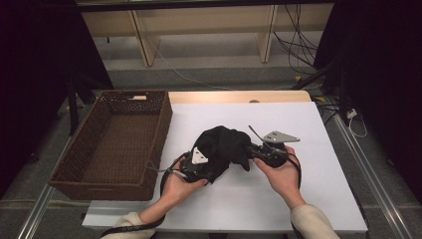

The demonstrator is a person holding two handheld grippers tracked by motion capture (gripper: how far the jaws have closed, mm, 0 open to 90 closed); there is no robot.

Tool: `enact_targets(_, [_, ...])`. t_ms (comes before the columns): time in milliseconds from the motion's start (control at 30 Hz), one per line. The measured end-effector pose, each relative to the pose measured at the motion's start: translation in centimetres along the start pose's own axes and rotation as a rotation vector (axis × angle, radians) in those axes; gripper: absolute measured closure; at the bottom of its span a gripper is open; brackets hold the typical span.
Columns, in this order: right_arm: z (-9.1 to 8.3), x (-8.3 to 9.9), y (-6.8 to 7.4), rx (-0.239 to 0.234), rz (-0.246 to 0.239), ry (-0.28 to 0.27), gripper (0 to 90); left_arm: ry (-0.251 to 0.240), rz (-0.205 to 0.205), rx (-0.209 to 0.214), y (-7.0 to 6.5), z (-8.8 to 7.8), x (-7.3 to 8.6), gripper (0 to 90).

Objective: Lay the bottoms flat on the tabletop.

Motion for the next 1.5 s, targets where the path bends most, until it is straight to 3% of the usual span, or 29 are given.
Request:
enact_targets(100, [0.1,-0.2,0.1,0.000,-0.006,-0.004,81.0,0.006,0.035,-0.009,-0.4,0.1,-0.3,74.1])
enact_targets(167, [0.1,-0.2,0.2,-0.001,-0.008,-0.003,81.0,0.006,0.044,-0.004,-0.6,0.0,-0.3,78.3])
enact_targets(267, [0.0,-0.3,0.2,0.001,-0.010,-0.003,81.0,0.030,0.051,0.044,-0.5,-0.5,-0.4,80.4])
enact_targets(433, [-0.2,0.0,-0.1,-0.001,-0.003,0.007,81.0,0.034,0.041,0.120,-1.1,-1.6,-0.3,81.2])
enact_targets(600, [-0.3,0.1,-0.3,-0.002,0.007,0.006,80.9,0.048,0.071,0.191,-2.7,-3.2,-0.3,81.1])
enact_targets(733, [-0.3,0.3,-0.1,-0.004,0.005,0.015,80.9,0.064,0.103,0.225,-3.8,-4.2,-0.3,81.1])
enact_targets(1133, [-0.4,0.2,-0.3,0.001,0.009,0.014,80.7,0.095,0.150,0.350,-7.0,-6.1,0.8,81.1])
enact_targets(1300, [-0.2,0.0,-0.4,0.002,0.004,0.026,80.9,0.102,0.158,0.420,-8.2,-6.8,1.4,80.8])
enact_targets(1367, [-0.1,-0.2,-0.5,0.007,0.000,0.032,80.9,0.106,0.134,0.461,-8.4,-6.8,1.5,80.7])
enact_targets(1500, [0.4,-0.8,-1.1,0.028,-0.004,0.022,80.8,0.107,0.132,0.459,-8.4,-6.7,1.6,80.6])
Point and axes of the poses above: each handheld gripper's, and its own axes: z roughly forward along the jaws, x roughly out of its underside, y roughly to its left, the point moved 4 cm from there along z, roughly forward along the jaws, and after that the axes turned 3 degrees about -z, right-handed, at the moved point
